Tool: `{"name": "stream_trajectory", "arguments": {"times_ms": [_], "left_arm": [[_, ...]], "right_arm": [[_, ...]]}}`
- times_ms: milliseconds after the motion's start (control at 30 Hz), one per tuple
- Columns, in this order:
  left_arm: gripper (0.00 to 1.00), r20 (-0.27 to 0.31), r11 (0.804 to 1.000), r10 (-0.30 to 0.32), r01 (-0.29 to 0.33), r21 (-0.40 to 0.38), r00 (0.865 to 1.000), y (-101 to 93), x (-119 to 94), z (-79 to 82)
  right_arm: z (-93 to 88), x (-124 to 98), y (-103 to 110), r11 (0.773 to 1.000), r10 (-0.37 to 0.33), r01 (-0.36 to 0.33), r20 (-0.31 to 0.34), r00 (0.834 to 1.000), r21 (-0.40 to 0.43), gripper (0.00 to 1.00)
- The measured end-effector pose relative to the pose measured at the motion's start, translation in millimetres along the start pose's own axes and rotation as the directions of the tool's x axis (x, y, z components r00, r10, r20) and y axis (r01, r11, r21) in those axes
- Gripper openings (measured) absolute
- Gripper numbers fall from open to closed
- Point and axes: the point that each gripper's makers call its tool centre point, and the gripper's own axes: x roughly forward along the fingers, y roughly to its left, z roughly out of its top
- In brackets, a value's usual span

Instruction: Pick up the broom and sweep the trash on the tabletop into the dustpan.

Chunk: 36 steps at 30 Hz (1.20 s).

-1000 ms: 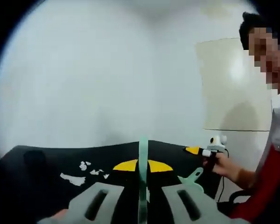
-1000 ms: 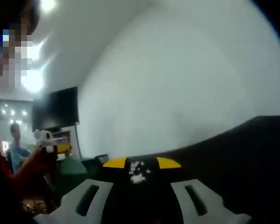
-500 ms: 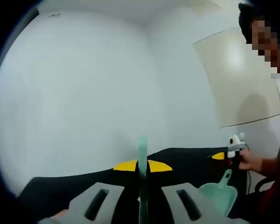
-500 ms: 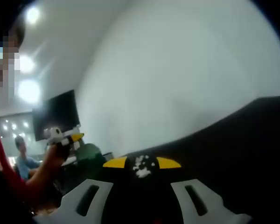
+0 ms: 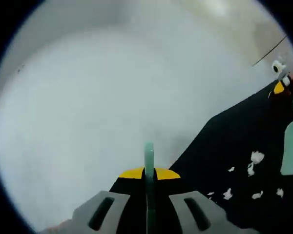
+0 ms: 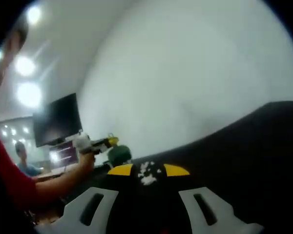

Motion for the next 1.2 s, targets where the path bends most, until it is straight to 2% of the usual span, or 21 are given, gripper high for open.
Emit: {"name": "stream_trajectory", "arguments": {"times_ms": [67, 167, 200, 233, 267, 300, 333, 367, 433, 533, 600, 633, 733, 800, 833, 900, 967, 1000, 1067, 1133, 1200], "left_arm": [[0.04, -0.047, 0.999, 0.032, -0.032, -0.014, 0.998, 2.8, 7.1, -20.4], [0.04, -0.059, 0.998, 0.046, -0.049, -0.041, 0.997, 5.5, 12.6, -37.5], [0.04, -0.059, 0.996, 0.04, -0.044, -0.077, 0.997, 3.7, 14.1, -43.0], [0.04, -0.057, 0.989, 0.013, -0.021, -0.147, 0.998, -1.1, 15.2, -48.9], [0.04, -0.008, 0.981, -0.009, 0.007, -0.194, 1.0, -6.5, 15.0, -43.5], [0.04, -0.021, 0.979, 0.005, -0.01, -0.204, 1.0, -4.4, 12.8, -46.4], [0.04, -0.022, 0.98, -0.006, 0.001, -0.199, 1.0, -9.5, 11.3, -44.2], [0.05, -0.023, 0.976, -0.029, 0.023, -0.219, 0.999, -22.2, 4.9, -38.4], [0.05, -0.012, 0.973, -0.036, 0.032, -0.227, 0.999, -31.4, -1.9, -30.8], [0.05, 0.005, 0.97, -0.054, 0.054, -0.235, 0.999, -48.6, -13.8, -9.8], [0.04, 0.06, 0.96, -0.068, 0.081, -0.266, 0.996, -61.4, -23.2, 13.6], [0.04, 0.061, 0.96, -0.081, 0.095, -0.262, 0.995, -66.9, -26.2, 21.3], [0.04, 0.113, 0.926, -0.148, 0.177, -0.333, 0.983, -92.0, -33.7, 50.5], [0.04, 0.122, 0.929, -0.148, 0.18, -0.323, 0.981, -95.4, -38.3, 64.0], [0.04, 0.152, 0.942, -0.132, 0.172, -0.287, 0.979, -89.9, -38.1, 75.5], [0.04, 0.184, 0.969, -0.074, 0.115, -0.22, 0.98, -67.3, -38.4, 95.1], [0.04, 0.2, 0.976, -0.022, 0.065, -0.209, 0.98, -41.0, -34.0, 103.5], [0.04, 0.195, 0.98, 0.002, 0.037, -0.197, 0.981, -27.1, -28.5, 101.6], [0.04, 0.158, 0.99, 0.036, -0.014, -0.143, 0.987, -2.0, -9.7, 85.1], [0.04, 0.142, 0.987, 0.01, 0.012, -0.157, 0.99, 7.4, 16.0, 62.9], [0.04, 0.133, 0.984, -0.038, 0.061, -0.169, 0.99, 3.1, 37.7, 44.2]], "right_arm": [[1.0, -0.4, 0.0, 1.0, 0.002, -0.002, 0.005, 1.0, 0.005, 0.24], [1.8, -0.3, 0.6, 1.0, 0.009, -0.009, 0.009, 1.0, 0.01, 0.24], [2.1, -0.1, 1.3, 1.0, 0.013, -0.013, 0.01, 1.0, 0.012, 0.24], [2.1, 0.0, 1.5, 1.0, 0.014, -0.014, 0.01, 1.0, 0.013, 0.24], [1.9, 0.3, 1.9, 1.0, 0.016, -0.017, 0.009, 1.0, 0.014, 0.24], [1.8, 0.4, 2.2, 1.0, 0.018, -0.019, 0.008, 1.0, 0.016, 0.24], [2.1, 0.2, 2.7, 1.0, 0.021, -0.021, 0.01, 1.0, 0.019, 0.24], [2.8, -0.1, 3.0, 1.0, 0.023, -0.024, 0.014, 1.0, 0.021, 0.24], [4.6, -0.7, 3.3, 0.999, 0.027, -0.027, 0.023, 0.999, 0.025, 0.24], [6.5, -1.3, 3.9, 0.999, 0.033, -0.034, 0.034, 0.999, 0.035, 0.24], [7.5, -1.6, 4.2, 0.999, 0.035, -0.037, 0.04, 0.999, 0.04, 0.24], [7.7, -1.7, 4.3, 0.998, 0.036, -0.038, 0.042, 0.998, 0.042, 0.24], [7.9, -1.9, 4.7, 0.998, 0.04, -0.042, 0.045, 0.998, 0.049, 0.24], [8.4, -2.4, 4.9, 0.998, 0.042, -0.044, 0.049, 0.998, 0.055, 0.24], [8.4, -2.6, 5.0, 0.997, 0.043, -0.046, 0.05, 0.998, 0.059, 0.24], [8.7, -2.9, 4.9, 0.997, 0.044, -0.048, 0.053, 0.998, 0.064, 0.24], [8.9, -2.8, 4.6, 0.997, 0.044, -0.047, 0.054, 0.998, 0.065, 0.24], [8.8, -2.5, 4.6, 0.997, 0.044, -0.047, 0.054, 0.998, 0.065, 0.24], [8.7, -1.7, 4.7, 0.997, 0.043, -0.046, 0.053, 0.998, 0.06, 0.24], [9.0, -1.2, 4.5, 0.997, 0.042, -0.045, 0.054, 0.998, 0.055, 0.24], [9.1, -0.7, 4.5, 0.998, 0.043, -0.046, 0.055, 0.998, 0.053, 0.24]]}}
